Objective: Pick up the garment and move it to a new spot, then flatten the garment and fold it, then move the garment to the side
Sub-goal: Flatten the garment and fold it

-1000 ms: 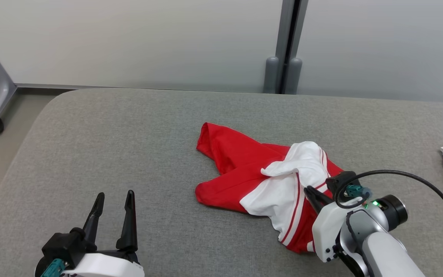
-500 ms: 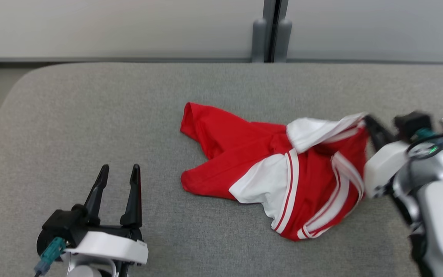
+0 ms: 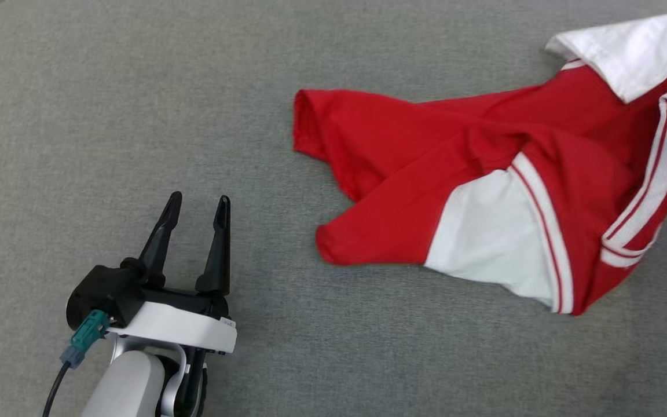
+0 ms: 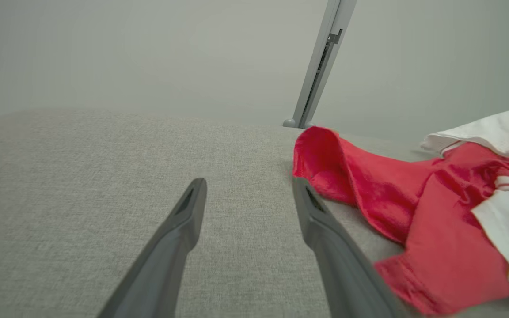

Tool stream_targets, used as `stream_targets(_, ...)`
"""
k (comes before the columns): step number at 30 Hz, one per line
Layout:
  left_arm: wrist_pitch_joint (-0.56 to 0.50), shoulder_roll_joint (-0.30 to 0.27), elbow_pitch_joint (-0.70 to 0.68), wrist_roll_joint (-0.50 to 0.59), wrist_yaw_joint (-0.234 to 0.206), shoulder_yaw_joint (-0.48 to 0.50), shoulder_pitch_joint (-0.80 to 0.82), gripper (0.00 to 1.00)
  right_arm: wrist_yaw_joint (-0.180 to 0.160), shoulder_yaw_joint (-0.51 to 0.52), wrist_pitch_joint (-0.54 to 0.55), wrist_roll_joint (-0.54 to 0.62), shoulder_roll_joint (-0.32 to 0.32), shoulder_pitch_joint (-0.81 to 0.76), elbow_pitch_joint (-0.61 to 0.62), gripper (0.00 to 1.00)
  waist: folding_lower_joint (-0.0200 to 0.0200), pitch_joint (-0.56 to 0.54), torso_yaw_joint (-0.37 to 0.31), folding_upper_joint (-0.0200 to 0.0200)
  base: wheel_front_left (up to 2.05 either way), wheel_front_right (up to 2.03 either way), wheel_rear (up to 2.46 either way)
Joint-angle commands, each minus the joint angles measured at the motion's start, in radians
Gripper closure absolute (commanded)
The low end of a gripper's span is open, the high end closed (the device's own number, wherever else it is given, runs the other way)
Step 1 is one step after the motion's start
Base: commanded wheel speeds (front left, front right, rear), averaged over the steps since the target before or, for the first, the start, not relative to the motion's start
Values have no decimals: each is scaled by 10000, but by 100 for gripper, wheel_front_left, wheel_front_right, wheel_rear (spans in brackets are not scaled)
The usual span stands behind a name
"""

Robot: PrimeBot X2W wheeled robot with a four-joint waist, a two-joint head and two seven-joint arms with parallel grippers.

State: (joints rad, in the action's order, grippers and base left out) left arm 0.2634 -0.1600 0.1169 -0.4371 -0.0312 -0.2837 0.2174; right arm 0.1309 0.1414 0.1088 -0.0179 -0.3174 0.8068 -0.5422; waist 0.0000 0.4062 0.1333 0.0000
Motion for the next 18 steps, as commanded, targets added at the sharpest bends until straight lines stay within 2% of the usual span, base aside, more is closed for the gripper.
stream_targets(1,14,4,108,66,83,31,216,0,0,141,-449,-185,-186,378,-500,100,0,116,172,0,0,0,0)
stream_targets(2,13,36,176,79,111,24,230,0,0,258,-714,-204,-207,504,-786,100,0,56,187,0,0,0,0)
stream_targets(3,14,73,241,107,135,18,222,0,0,294,-984,-257,-168,600,-1054,82,0,-30,195,0,0,0,0)
stream_targets(4,14,102,306,129,159,17,208,0,0,259,-1205,-337,-184,712,-1394,57,0,-124,196,0,0,0,0)
stream_targets(5,14,113,376,139,187,33,179,0,0,187,-1407,-384,-171,768,-1700,0,0,-235,179,0,0,0,0)
stream_targets(12,15,174,681,157,277,182,-215,0,0,-183,-2742,-313,388,126,-2571,0,0,-1327,-210,0,0,0,0)
stream_targets(18,15,114,820,136,207,399,-801,0,0,-1203,-3577,-689,1146,-1352,-1817,0,0,-2594,-761,0,0,0,0)
